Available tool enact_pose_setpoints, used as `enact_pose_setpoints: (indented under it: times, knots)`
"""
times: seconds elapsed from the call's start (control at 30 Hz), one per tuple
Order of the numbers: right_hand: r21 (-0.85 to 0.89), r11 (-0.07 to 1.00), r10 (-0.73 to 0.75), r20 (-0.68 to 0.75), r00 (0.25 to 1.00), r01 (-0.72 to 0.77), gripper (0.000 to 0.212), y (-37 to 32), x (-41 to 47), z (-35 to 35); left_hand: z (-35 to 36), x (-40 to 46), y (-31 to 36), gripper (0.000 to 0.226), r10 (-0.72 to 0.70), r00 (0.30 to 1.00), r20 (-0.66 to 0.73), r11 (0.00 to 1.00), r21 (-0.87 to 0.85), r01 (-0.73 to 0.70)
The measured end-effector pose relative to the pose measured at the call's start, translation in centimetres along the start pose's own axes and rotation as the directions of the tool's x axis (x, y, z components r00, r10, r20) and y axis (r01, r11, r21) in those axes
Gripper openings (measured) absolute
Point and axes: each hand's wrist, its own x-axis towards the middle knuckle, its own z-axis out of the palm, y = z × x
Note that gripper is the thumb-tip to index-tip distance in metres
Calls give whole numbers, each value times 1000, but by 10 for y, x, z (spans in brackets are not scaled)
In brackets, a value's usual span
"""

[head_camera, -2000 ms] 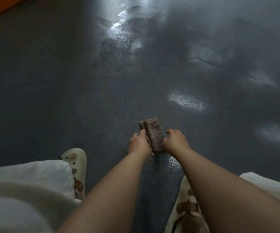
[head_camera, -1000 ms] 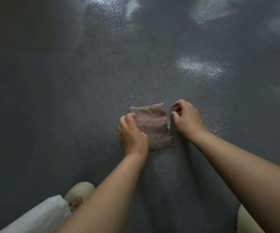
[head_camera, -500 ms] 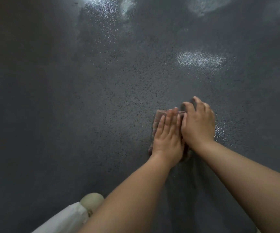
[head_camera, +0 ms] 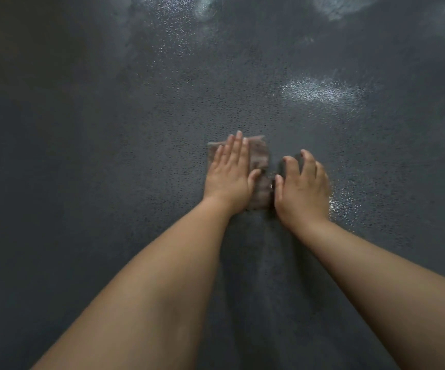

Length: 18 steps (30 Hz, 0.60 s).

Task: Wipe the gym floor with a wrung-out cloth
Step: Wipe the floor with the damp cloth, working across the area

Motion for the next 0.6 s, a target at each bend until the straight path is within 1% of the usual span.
enact_pose_setpoints:
  times: [0.03, 0.1, 0.17, 0.27, 0.33, 0.4, 0.43, 0.47, 0.53, 0.6]
  knots:
    - [-24, 1000, -7, 60, 998, 8, 45, -2, -1, 0, -3, 4, -15, 66, -71, 997, 1, 997, 3, 71]
    - [-69, 997, -29, 128, 991, 39, 50, -4, -4, 2, -6, 7, -49, 65, -226, 974, 9, 974, -12, 226]
    - [-98, 993, -56, 164, 985, 72, 54, -6, -7, 5, -7, 0, -84, 64, -384, 923, 0, 921, -75, 383]
    - [-135, 988, -47, 214, 976, 77, 58, -6, -9, 9, 0, -24, -125, 64, -590, 807, -34, 788, -244, 566]
    - [-148, 986, -42, 228, 973, 77, 58, -4, -9, 9, 11, -43, -134, 63, -688, 720, -91, 704, -324, 632]
    - [-157, 984, -45, 238, 970, 85, 59, -3, -9, 9, 21, -55, -132, 60, -757, 639, -139, 635, -390, 667]
    - [-156, 984, -48, 242, 969, 87, 59, -2, -10, 9, 24, -57, -128, 59, -768, 624, -142, 622, -398, 674]
    - [-152, 984, -49, 244, 969, 88, 58, -2, -11, 9, 25, -57, -124, 60, -764, 632, -130, 627, -381, 680]
    - [-148, 985, -50, 247, 968, 88, 58, -2, -12, 8, 26, -55, -111, 63, -731, 675, -100, 667, -311, 677]
    - [-146, 985, -49, 256, 966, 89, 58, -2, -12, 9, 25, -57, -90, 67, -669, 738, -87, 732, -253, 633]
